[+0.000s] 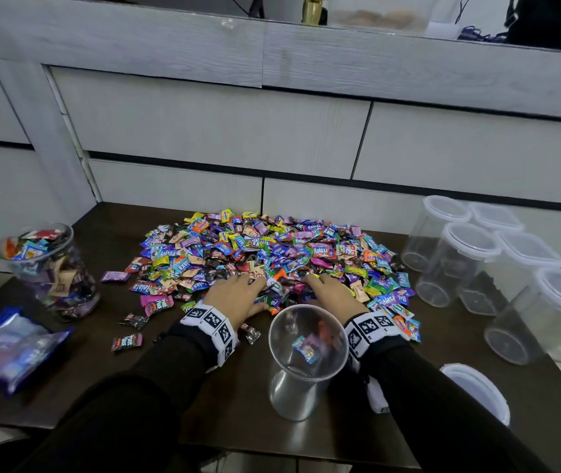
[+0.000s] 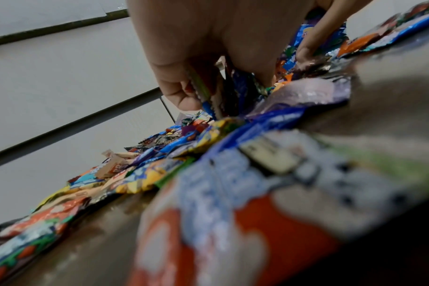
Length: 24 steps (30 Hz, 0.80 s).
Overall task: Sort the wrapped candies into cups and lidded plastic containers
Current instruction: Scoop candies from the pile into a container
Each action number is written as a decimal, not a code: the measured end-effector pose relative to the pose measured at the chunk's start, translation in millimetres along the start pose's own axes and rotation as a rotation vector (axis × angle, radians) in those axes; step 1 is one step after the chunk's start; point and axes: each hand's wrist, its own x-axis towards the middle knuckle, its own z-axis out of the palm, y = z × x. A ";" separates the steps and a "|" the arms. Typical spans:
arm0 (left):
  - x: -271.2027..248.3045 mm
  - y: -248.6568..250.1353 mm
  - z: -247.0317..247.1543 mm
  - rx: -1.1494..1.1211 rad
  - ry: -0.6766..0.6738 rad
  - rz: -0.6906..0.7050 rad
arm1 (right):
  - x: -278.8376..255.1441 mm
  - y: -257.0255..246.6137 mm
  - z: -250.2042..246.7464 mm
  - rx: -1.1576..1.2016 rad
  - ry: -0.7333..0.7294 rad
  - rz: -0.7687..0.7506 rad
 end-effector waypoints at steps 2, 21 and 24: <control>-0.8 -4.7 0.3 -0.035 0.030 -0.004 | -4.9 0.3 -5.9 0.077 0.044 0.032; -24.9 -1.9 -61.0 -0.615 0.433 -0.272 | -40.4 11.8 -39.4 0.476 0.472 0.051; -33.5 5.7 -84.9 -0.712 0.544 -0.233 | -47.0 8.2 -46.6 0.524 0.525 0.032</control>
